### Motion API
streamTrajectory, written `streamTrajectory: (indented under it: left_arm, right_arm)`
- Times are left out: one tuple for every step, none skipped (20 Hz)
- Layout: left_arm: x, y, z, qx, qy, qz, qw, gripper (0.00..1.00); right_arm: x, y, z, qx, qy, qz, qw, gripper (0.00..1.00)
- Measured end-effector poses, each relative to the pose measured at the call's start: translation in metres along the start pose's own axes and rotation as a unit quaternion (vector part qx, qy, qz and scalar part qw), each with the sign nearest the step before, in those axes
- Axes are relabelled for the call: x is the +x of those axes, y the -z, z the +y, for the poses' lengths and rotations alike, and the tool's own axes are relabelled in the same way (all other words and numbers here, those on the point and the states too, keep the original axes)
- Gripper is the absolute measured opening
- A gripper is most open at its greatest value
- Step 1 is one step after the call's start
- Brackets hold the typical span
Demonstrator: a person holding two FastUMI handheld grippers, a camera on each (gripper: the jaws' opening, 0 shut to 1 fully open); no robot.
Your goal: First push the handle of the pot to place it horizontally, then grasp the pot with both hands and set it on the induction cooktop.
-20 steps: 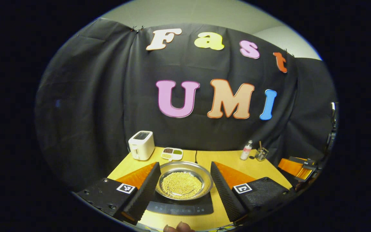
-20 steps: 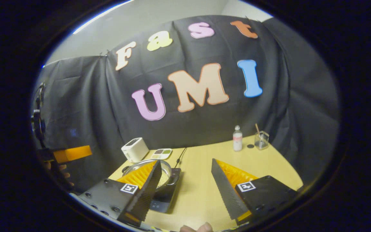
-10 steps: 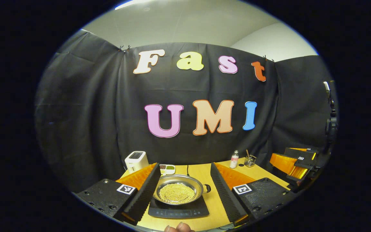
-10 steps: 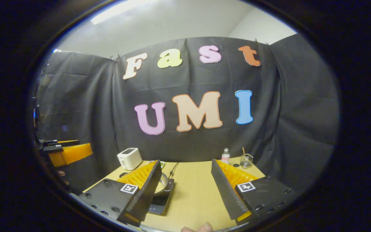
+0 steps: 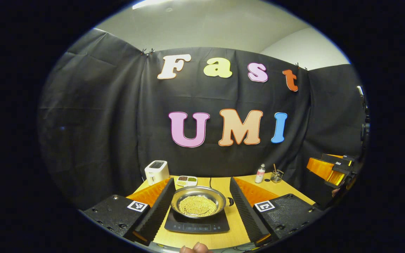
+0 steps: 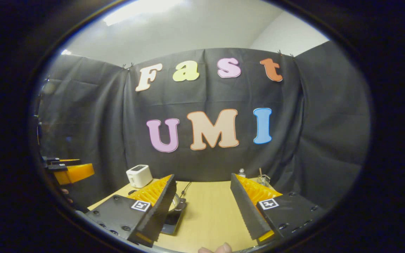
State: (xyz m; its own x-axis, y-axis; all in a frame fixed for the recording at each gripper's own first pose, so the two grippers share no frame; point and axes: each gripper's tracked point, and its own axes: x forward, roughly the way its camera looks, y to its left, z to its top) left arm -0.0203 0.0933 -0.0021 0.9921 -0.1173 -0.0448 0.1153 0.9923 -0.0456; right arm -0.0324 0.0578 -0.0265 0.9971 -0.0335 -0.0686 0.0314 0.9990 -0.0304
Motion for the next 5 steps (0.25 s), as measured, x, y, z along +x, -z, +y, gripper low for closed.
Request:
streamTrajectory:
  left_arm:
    - [0.001,-0.006,-0.014,-0.004,0.007,-0.008,1.000,0.92]
    - [0.004,-0.010,-0.028,-0.009,0.013,-0.011,1.000,0.92]
    - [0.006,-0.012,-0.037,-0.013,0.013,-0.015,1.000,0.92]
    - [0.007,-0.017,-0.045,-0.015,0.012,-0.018,1.000,0.92]
    - [0.010,-0.020,-0.053,-0.015,0.010,-0.021,1.000,0.92]
  right_arm:
    - [0.000,-0.003,-0.008,-0.003,-0.002,-0.003,1.000,0.91]
    - [-0.001,-0.005,-0.017,-0.005,-0.002,-0.005,1.000,0.91]
    - [-0.002,-0.006,-0.025,-0.006,-0.003,-0.006,1.000,0.95]
    - [-0.003,-0.007,-0.031,-0.005,-0.006,-0.005,1.000,0.91]
    - [-0.002,-0.008,-0.038,-0.004,-0.008,-0.007,1.000,0.91]
